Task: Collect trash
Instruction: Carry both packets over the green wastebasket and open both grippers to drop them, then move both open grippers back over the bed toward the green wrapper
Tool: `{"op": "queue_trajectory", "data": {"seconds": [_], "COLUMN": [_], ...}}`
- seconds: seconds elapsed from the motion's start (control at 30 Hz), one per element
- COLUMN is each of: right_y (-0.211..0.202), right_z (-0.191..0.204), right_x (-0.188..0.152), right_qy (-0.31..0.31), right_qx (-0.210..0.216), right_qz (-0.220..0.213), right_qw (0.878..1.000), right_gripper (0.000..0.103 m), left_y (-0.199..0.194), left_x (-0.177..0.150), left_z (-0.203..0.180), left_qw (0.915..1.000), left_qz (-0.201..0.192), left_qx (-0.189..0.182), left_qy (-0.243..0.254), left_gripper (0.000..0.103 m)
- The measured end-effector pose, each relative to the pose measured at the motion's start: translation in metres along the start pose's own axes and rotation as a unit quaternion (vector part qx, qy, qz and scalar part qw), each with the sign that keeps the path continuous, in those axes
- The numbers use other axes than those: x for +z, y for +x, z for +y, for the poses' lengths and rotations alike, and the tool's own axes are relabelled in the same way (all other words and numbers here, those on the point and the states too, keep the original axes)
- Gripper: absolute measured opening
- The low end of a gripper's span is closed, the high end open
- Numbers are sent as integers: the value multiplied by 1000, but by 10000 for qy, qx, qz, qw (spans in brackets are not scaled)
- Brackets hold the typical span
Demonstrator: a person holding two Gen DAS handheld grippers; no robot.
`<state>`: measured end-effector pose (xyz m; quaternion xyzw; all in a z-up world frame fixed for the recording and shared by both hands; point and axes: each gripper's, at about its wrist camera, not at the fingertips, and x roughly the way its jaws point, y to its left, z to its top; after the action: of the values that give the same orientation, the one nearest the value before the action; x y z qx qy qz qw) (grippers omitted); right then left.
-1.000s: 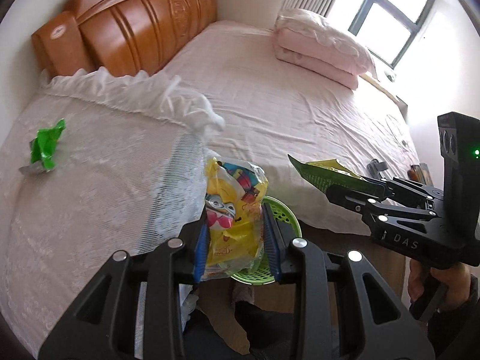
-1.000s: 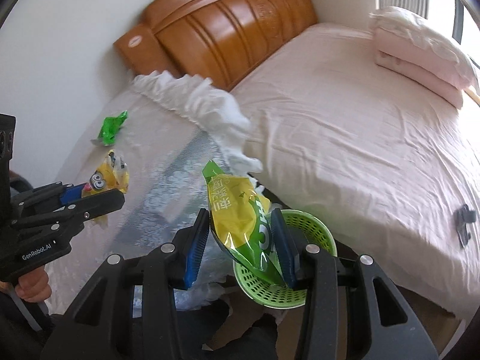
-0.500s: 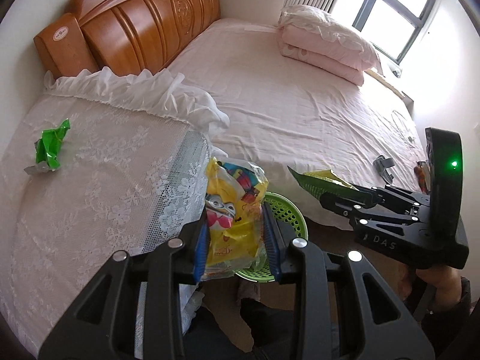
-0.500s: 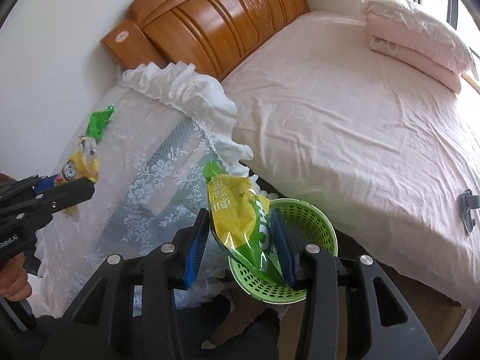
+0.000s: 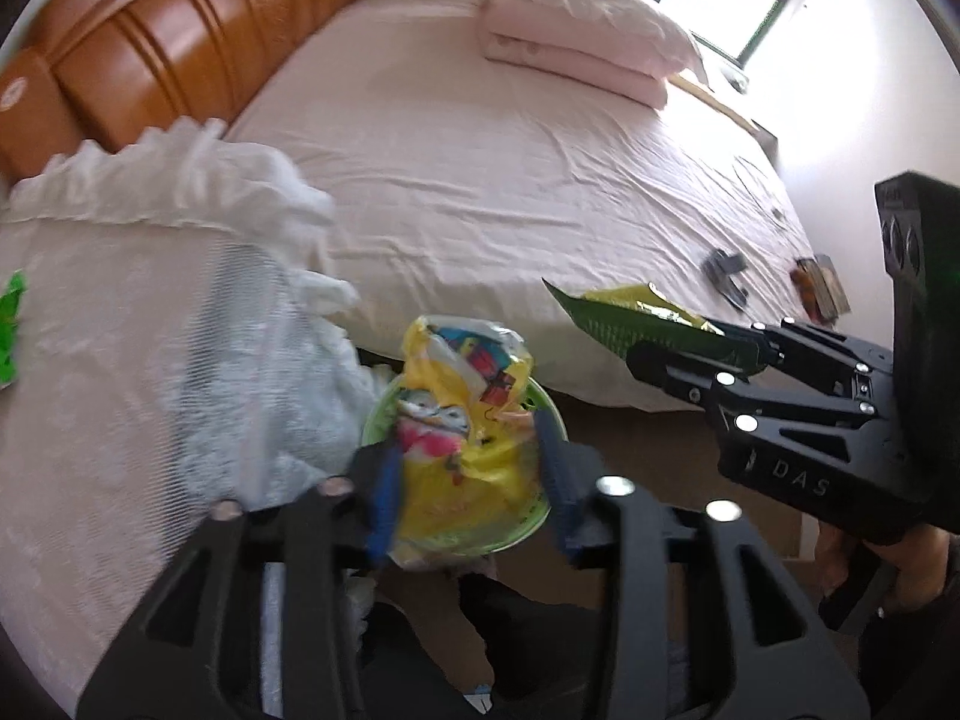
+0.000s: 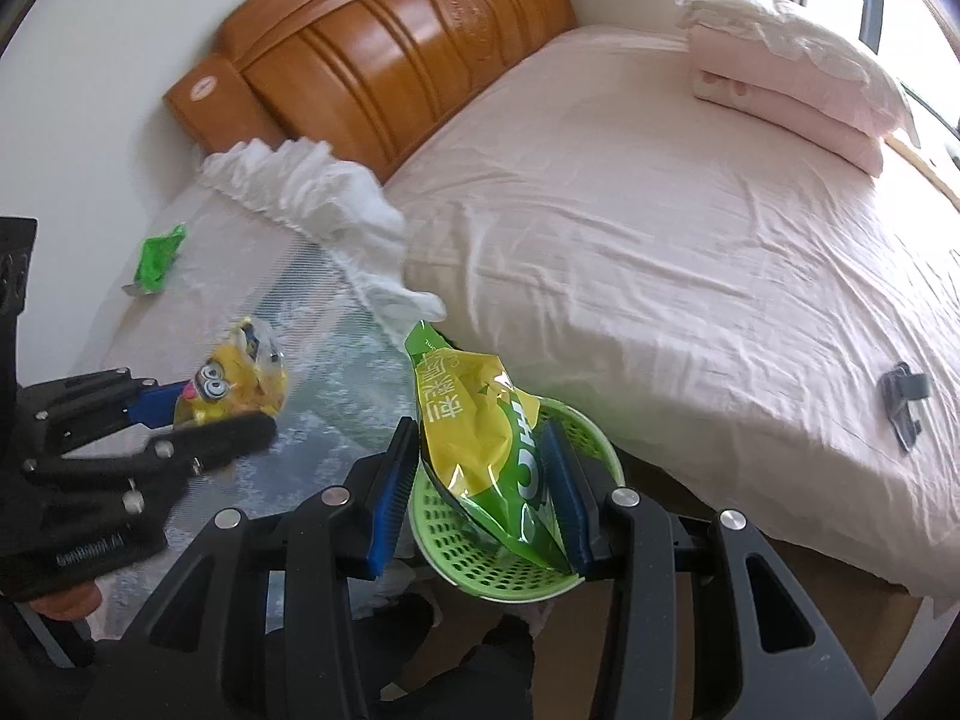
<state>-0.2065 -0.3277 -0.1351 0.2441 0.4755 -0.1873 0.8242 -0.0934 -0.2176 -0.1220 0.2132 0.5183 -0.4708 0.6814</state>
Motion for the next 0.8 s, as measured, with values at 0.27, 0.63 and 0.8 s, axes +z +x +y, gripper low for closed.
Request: {"op": "queue_trajectory", "data": {"seconds": [0.27,0.63,0.8], "right_y": [8,38,40], "right_z": [-17,8,12], "right_x": [-4,-14,-6], "right_qy": [144,190,403], "right_qx": [-57,-59,-5], "right_qz": [96,401,467], "right_qw": [9998,9990,9981], "right_gripper": [43,100,100], "left_y": [-8,-43,-57], "left_x": [-2,-11,-18], "left_z": [-16,33,57], "left_qw": [9993,9968,9938], "left_qz": [-208,-416,-551], "left_qx": [203,510,612], "left_qy": [246,-451,-742], "left_gripper": [94,95,95]}}
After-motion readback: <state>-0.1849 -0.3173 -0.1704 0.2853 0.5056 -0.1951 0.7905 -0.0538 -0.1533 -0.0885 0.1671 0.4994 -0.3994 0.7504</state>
